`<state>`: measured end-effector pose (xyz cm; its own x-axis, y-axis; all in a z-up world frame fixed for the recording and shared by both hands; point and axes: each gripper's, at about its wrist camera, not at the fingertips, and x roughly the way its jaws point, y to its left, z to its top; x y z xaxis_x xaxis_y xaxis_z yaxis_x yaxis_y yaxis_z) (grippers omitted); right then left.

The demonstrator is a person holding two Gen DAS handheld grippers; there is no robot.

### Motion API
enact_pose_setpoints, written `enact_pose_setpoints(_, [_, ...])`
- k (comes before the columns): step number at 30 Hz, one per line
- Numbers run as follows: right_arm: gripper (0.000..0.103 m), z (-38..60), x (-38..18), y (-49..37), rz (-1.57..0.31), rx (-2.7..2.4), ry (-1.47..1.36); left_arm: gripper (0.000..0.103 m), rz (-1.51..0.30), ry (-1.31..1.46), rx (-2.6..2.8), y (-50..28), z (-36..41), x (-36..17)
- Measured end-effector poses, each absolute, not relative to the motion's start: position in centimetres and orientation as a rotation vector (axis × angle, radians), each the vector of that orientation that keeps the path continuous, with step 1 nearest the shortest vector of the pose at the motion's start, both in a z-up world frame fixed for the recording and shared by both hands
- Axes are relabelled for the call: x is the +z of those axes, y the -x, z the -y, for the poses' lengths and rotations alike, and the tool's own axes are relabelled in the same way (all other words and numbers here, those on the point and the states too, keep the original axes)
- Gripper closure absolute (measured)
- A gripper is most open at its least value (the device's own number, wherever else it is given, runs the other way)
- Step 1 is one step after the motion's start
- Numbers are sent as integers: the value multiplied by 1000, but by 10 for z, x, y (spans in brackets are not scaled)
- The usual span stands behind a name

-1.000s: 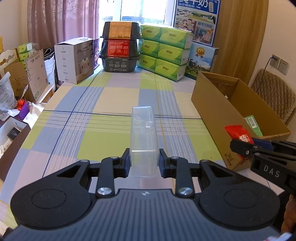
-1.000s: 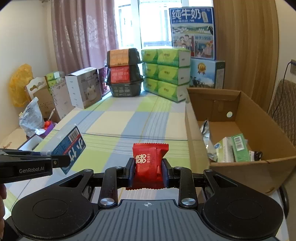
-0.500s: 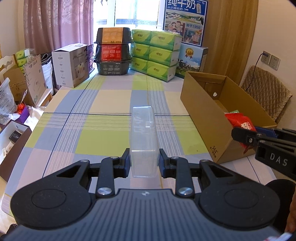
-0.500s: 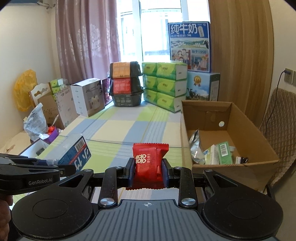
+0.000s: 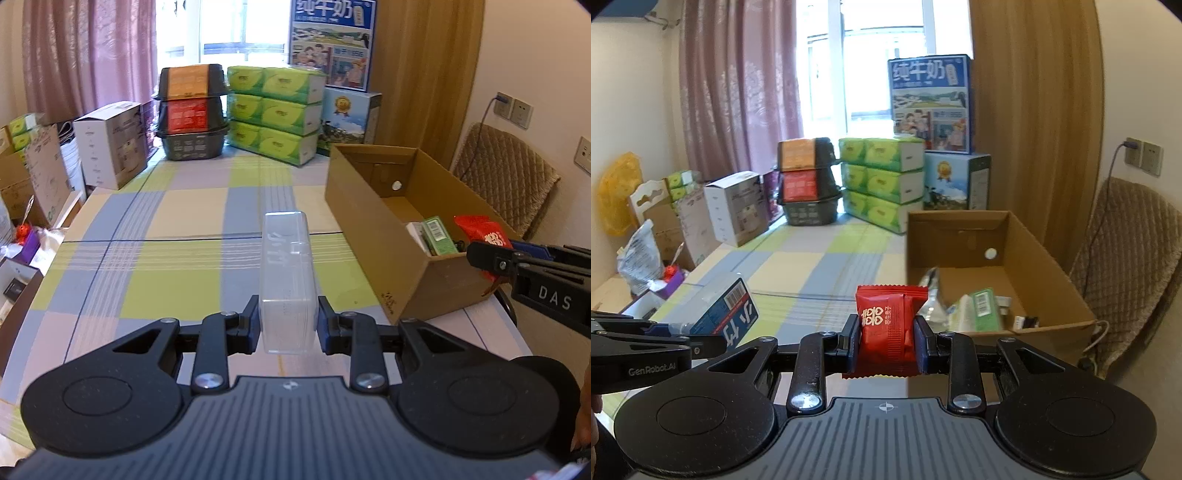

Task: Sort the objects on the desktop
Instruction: 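Lift and carry the clear box and red packet with both tools over the cardboard box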

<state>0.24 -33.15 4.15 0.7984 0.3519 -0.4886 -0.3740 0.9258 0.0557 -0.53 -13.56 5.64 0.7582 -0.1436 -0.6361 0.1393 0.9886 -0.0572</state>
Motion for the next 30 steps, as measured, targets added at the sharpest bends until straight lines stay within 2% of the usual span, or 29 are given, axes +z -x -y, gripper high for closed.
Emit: enact_pose_setpoints(30, [76, 419, 42, -46, -523, 234, -20, 78, -694, -43, -272, -38, 242, 61])
